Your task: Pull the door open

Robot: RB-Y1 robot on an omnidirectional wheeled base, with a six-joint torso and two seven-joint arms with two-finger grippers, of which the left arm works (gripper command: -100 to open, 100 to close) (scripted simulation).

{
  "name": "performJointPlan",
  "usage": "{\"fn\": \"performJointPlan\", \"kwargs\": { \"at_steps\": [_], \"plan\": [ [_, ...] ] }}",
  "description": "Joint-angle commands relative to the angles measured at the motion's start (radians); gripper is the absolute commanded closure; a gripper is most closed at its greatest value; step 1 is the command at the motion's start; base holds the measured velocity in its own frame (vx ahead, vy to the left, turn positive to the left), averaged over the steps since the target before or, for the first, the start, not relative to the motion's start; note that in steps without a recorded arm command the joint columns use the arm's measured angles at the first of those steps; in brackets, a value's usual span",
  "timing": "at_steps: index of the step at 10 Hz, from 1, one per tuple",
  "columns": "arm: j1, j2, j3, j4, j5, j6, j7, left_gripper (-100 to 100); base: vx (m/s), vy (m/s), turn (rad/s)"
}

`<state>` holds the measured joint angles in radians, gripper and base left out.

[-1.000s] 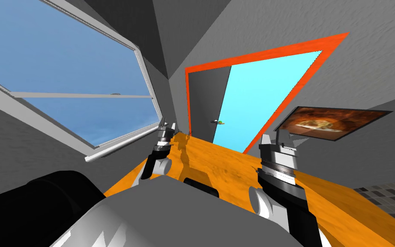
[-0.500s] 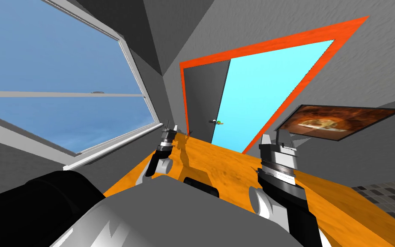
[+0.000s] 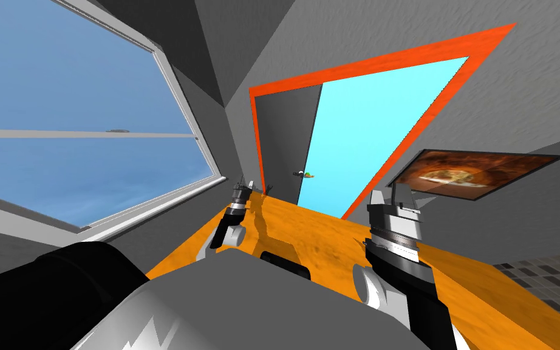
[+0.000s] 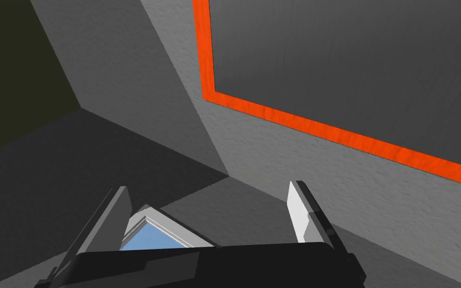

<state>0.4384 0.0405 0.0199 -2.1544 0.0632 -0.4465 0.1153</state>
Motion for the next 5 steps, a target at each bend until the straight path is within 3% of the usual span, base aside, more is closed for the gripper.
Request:
{"fn": "performJointPlan", "kwargs": {
  "at_steps": [1,5],
  "plan": [
    [-0.007,0.014,0.005,0.042,0.002,-0.013,0.005,-100,0.099,-0.062,-0.072],
    [-0.022,0.032,0.01,0.118,0.003,-0.035,0.011,-100,0.129,-0.049,-0.042]
  ]
}}
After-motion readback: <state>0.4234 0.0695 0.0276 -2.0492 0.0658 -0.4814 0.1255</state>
